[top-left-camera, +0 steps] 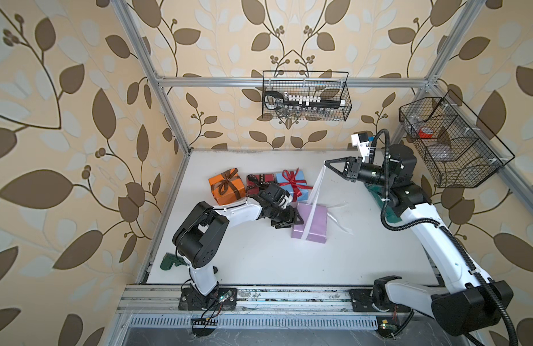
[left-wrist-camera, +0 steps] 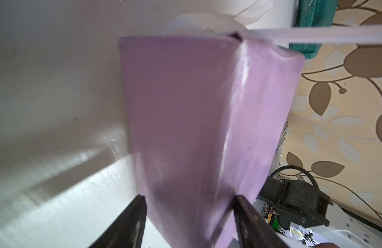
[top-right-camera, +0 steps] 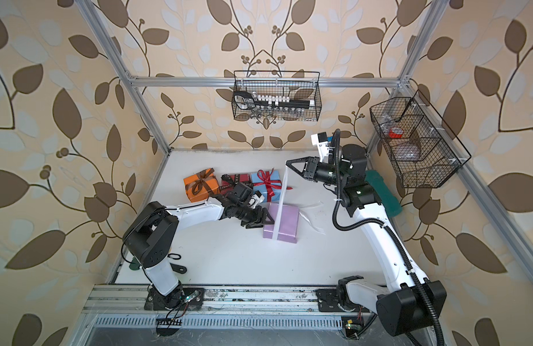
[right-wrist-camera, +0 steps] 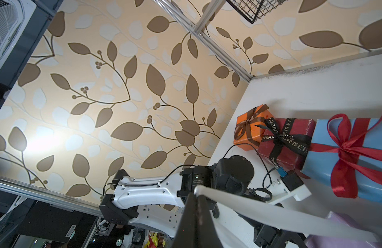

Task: Untie the ribbon bows on the gift boxes
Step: Pull the ribbon from the gift box.

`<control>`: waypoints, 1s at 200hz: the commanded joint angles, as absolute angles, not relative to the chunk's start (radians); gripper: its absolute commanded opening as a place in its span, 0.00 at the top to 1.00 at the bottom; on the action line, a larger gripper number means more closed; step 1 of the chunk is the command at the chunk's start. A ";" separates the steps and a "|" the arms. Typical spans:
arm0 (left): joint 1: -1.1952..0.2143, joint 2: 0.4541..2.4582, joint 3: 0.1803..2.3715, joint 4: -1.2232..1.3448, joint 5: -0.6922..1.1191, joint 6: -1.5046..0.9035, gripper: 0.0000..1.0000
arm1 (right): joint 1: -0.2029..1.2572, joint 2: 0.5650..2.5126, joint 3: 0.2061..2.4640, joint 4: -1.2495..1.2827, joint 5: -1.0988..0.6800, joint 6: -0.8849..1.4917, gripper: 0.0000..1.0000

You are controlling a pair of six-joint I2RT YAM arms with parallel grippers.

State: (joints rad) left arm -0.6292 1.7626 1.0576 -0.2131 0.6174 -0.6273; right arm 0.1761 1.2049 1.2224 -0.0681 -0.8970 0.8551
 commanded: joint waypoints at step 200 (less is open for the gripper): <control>-0.635 1.795 1.258 -0.313 0.629 -0.555 0.32 | 0.130 1.351 1.630 -0.176 -0.938 0.747 1.00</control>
